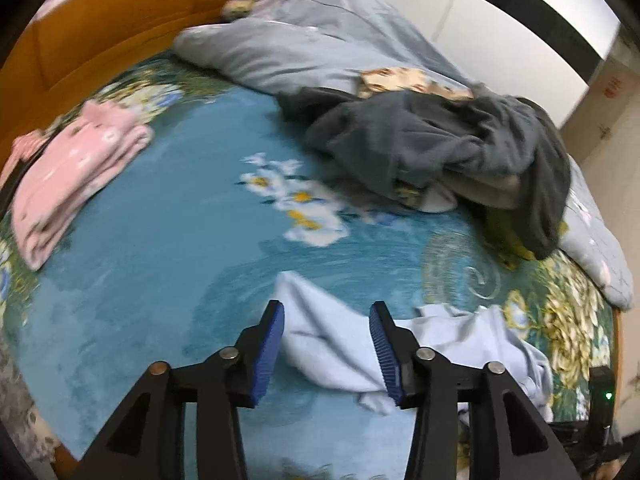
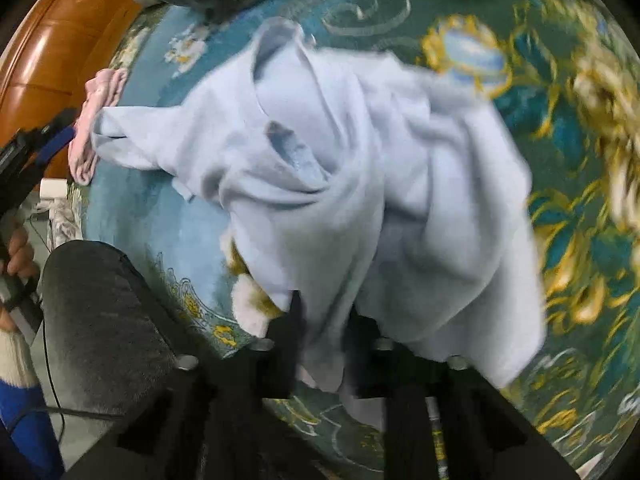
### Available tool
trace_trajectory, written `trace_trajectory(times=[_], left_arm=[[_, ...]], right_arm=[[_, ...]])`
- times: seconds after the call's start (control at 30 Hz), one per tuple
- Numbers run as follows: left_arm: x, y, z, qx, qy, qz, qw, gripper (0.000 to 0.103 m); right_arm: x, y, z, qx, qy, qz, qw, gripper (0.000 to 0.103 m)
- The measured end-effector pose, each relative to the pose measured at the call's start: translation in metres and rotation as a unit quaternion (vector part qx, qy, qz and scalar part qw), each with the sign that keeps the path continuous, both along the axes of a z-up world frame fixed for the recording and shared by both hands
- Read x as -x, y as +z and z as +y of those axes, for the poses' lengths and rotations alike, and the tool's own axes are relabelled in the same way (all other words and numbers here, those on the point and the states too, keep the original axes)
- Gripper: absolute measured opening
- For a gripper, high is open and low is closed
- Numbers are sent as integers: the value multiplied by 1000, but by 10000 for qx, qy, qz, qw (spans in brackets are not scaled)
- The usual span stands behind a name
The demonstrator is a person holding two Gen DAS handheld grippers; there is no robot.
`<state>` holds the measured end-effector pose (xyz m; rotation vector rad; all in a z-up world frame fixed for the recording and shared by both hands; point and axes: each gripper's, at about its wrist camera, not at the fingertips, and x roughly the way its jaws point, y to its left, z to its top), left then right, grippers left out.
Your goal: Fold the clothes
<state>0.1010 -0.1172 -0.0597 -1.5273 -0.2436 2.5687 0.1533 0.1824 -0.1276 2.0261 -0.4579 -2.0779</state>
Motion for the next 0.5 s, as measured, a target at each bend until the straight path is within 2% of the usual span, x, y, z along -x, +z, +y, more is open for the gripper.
trace_trajectory(times=[0.1,0.2,0.3,0.37,0.43,0.5], left_arm=[[11,-3,27,91,-409,-38,9991,52],[28,-14,50,294,-778,-140,9964,56],[44,-38,56,498,-565,-664,9950,56],[46,-49,58,336,-466,-916,9941,56],[43,-53,65,145,-516,-968,9939,56],[41,-52,78,81,-682,-936,9932,56]], right_arm=[[19,30,34,-438,-191,503,9976,10],[43,64,73,-1095,-537,1066,9868,10],[65,88,99,-1689,-689,1488,9719,10],[77,84,108,-1887,-742,1486,9679,11],[85,69,118,-1993,-885,1229,9682,11],[85,59,125,-2050,-1163,981,9669,21]])
